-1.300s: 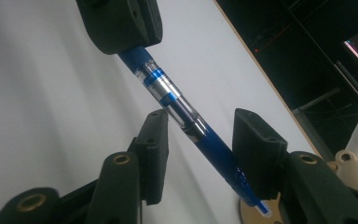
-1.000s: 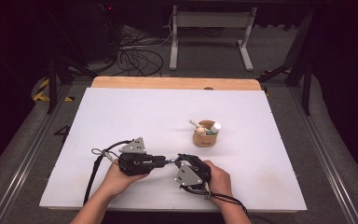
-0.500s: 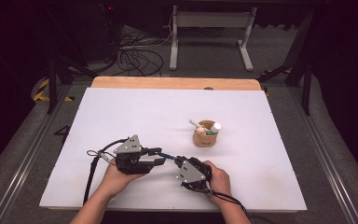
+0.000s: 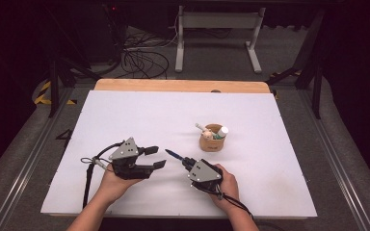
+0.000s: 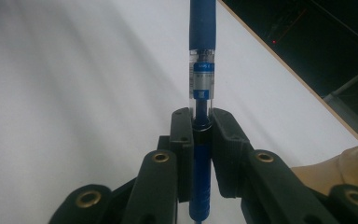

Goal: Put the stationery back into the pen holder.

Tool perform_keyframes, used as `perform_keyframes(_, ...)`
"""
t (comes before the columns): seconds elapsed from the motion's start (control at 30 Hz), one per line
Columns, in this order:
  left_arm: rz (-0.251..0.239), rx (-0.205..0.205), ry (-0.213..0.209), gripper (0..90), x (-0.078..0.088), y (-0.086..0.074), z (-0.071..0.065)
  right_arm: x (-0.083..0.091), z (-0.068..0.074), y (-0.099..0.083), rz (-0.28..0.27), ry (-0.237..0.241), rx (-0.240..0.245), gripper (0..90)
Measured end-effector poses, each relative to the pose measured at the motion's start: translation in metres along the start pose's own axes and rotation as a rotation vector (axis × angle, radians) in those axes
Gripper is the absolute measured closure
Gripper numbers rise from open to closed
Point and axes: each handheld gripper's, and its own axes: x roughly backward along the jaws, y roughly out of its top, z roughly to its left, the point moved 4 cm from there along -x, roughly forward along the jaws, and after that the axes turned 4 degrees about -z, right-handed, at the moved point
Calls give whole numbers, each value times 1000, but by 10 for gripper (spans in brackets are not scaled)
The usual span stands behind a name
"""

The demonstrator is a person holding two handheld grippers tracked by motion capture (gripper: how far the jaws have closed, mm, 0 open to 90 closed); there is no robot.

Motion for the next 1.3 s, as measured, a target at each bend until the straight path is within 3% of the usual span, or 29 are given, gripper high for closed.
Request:
perform_keyframes(0.57,-40,-21,90,351,32,-13,8,7,-16,1,-76,-22,-161,803)
perform_keyframes(0.83,-57,-19,88,326,35,-13,9,10,-27,2,-124,-38,-235,802)
perform_keyframes(1.0,-66,-17,92,323,38,-12,9,13,-37,2,-167,-51,-311,803)
perform_keyframes(1.2,-70,1,89,319,39,-13,10,19,-53,1,-229,-92,-406,803)
perform_keyframes(1.3,-72,-13,101,319,41,-13,12,22,-63,1,-254,-118,-437,803)
